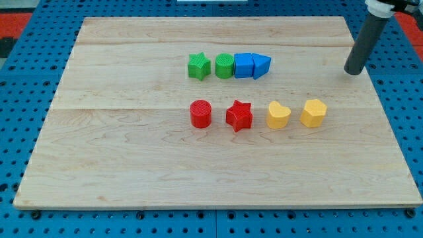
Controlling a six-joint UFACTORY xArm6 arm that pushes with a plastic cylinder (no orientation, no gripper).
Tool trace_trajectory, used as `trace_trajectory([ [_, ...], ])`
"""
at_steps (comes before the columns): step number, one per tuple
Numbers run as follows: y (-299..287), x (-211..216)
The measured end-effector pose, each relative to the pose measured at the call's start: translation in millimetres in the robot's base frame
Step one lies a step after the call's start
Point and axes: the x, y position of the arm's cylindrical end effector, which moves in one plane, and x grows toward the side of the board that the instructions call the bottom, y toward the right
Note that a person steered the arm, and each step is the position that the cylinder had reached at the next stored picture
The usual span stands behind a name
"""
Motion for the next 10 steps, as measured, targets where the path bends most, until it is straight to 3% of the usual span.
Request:
trace_trajectory([
  [3, -0.1, 2.3],
  [10, 0.0, 52.0],
])
